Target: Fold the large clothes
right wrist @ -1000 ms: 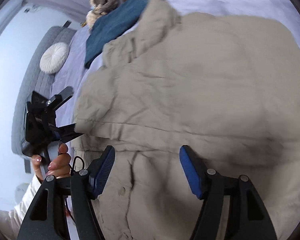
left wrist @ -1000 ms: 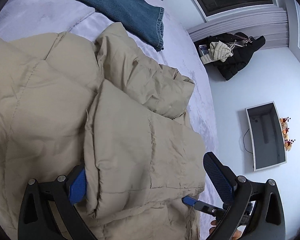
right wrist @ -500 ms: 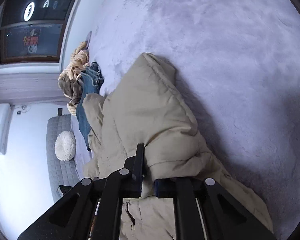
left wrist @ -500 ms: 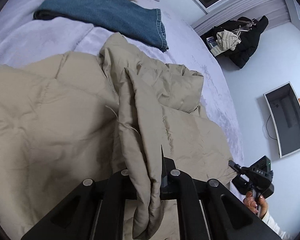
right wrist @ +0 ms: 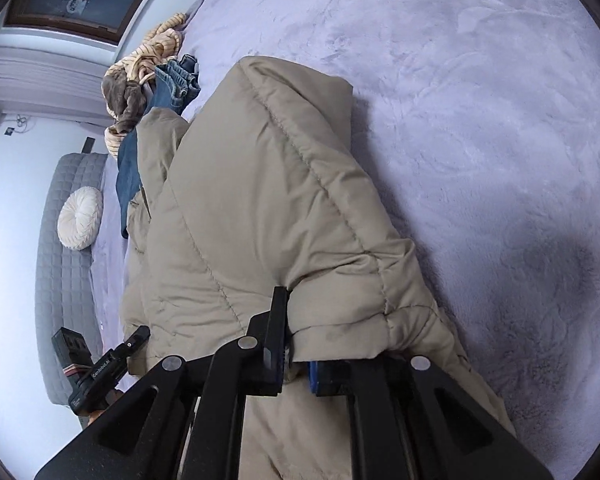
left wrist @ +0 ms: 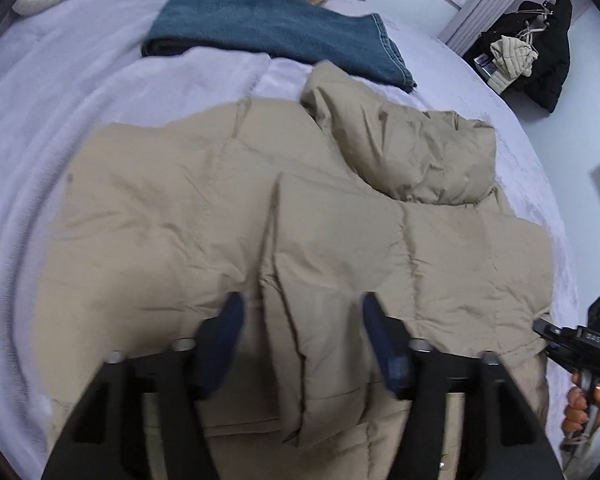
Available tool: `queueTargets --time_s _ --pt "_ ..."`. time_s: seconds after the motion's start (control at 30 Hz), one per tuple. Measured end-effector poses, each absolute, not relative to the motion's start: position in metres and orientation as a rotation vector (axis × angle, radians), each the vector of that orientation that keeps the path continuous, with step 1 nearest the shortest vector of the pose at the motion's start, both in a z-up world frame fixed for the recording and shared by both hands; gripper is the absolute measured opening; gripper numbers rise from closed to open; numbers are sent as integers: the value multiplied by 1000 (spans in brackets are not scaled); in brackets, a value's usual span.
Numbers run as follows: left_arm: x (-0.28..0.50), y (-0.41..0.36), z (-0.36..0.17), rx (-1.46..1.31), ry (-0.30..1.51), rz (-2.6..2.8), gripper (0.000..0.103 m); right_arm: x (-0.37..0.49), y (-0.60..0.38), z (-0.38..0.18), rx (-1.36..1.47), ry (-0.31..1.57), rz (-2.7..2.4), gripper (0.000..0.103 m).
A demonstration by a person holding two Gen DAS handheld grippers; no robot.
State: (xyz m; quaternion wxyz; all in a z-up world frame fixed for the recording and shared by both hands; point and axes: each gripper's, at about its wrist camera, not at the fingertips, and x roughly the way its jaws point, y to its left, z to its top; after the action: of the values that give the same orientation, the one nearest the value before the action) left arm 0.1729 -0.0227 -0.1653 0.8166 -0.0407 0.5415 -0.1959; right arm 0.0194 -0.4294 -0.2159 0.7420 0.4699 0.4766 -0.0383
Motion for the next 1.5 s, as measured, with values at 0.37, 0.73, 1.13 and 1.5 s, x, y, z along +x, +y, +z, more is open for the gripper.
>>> queueTargets --time_s 0.37,0.73,1.13,1.5 --pt "175 -25 -127 -62 1047 -528 36 -13 -465 -165 993 902 -109 61" --pt "191 -64 -182 123 1109 -468 36 71 -490 -209 1103 958 -118 15" --pt "175 -61 -171 144 1076 -440 37 60 -475 -201 791 1005 -247 44" --pt "138 -37 -184 166 1088 -404 59 -12 -418 -176 459 1096 -327 44"
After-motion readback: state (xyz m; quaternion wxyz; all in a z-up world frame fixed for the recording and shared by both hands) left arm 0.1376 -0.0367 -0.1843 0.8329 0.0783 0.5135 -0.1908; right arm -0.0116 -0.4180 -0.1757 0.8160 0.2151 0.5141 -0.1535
